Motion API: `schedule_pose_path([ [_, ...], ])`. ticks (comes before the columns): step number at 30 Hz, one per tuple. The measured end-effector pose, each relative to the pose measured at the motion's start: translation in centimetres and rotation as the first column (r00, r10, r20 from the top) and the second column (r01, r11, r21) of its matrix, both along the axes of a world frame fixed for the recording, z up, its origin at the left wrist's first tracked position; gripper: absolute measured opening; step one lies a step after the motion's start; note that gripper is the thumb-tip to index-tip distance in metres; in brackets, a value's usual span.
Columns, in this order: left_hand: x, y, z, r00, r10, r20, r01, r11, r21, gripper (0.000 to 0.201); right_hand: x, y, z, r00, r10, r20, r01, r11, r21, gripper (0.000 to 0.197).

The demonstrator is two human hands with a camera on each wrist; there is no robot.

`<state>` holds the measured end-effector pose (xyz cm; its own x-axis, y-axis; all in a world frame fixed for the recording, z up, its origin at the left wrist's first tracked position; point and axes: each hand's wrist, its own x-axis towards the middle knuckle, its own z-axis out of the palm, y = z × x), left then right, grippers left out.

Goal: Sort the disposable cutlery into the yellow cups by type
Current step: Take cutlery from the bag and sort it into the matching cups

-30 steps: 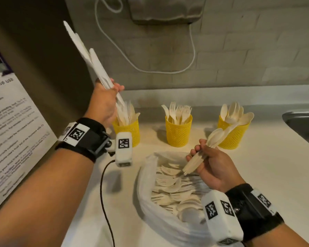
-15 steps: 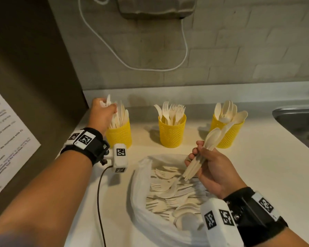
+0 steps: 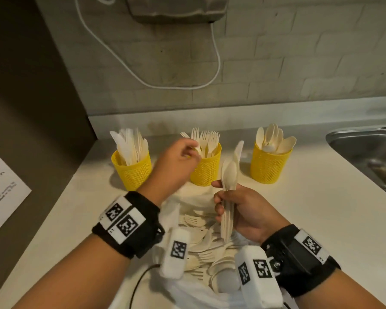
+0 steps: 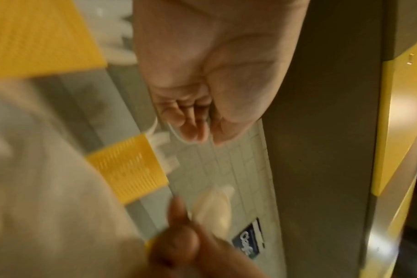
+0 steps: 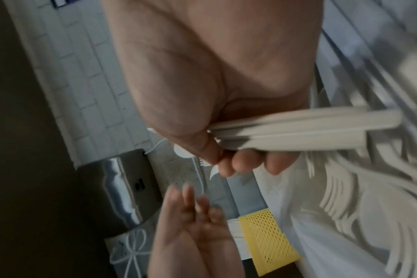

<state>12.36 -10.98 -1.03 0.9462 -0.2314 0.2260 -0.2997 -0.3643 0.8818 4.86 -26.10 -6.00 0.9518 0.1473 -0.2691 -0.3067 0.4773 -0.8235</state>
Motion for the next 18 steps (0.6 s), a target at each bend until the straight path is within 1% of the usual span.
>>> schedule_pose_path([
  [1,-0.3,-1.3,-0.1,0.993,-0.069,-0.093,0.071,0.997,0.014,0.022,0.0,0.1,0.0,1.0,0.025,0.003,-0.025,0.999,-0.044,0.022],
  [2,-0.3,-2.4,-0.1,0.976,-0.121,-0.179,0.124,0.992,0.001,0.028,0.0,0.2,0.0,0.999,0.054,0.005,-0.053,0.995,-0.086,0.021],
  [3,-0.3,-3.2,0.1,0.953,-0.161,-0.258,0.162,0.987,-0.019,0.034,0.0,0.3,-0.1,0.997,0.083,0.003,-0.082,0.99,-0.117,0.021],
  [4,-0.2,-3.7,0.4,0.923,-0.191,-0.333,0.189,0.981,-0.039,0.036,-0.1,0.3,-0.1,0.994,0.109,-0.002,-0.109,0.986,-0.124,0.021],
  [6,-0.2,-3.8,1.0,0.856,-0.26,-0.448,0.244,0.965,-0.094,0.018,-0.3,0.0,-0.1,0.989,0.147,-0.017,-0.148,0.987,-0.066,0.022],
  [7,-0.2,-3.5,1.1,0.823,-0.302,-0.481,0.272,0.953,-0.134,0.014,-0.4,-0.2,0.0,0.986,0.166,-0.023,-0.167,0.985,-0.03,0.022],
  [8,-0.1,-3.2,1.1,0.797,-0.339,-0.499,0.294,0.941,-0.169,0.016,-0.4,-0.3,0.1,0.982,0.189,-0.027,-0.189,0.982,-0.007,0.022],
  [9,0.0,-2.9,1.2,0.788,-0.36,-0.499,0.311,0.933,-0.183,0.017,-0.5,-0.5,0.2,0.977,0.21,-0.029,-0.21,0.978,-0.004,0.021],
  [13,0.3,-1.9,1.3,0.8,-0.357,-0.483,0.321,0.934,-0.16,0.018,-0.5,-0.3,0.5,0.968,0.251,-0.02,-0.252,0.964,-0.084,0.018],
  [15,0.6,-1.5,1.3,0.812,-0.334,-0.478,0.283,0.943,-0.178,0.017,-0.4,-0.3,0.5,0.968,0.252,-0.012,-0.252,0.962,-0.106,0.019],
  [18,1.2,-0.5,1.8,0.86,-0.264,-0.438,0.152,0.95,-0.274,0.013,-0.2,-0.5,0.3,0.961,0.276,0.001,-0.274,0.957,-0.097,0.018],
])
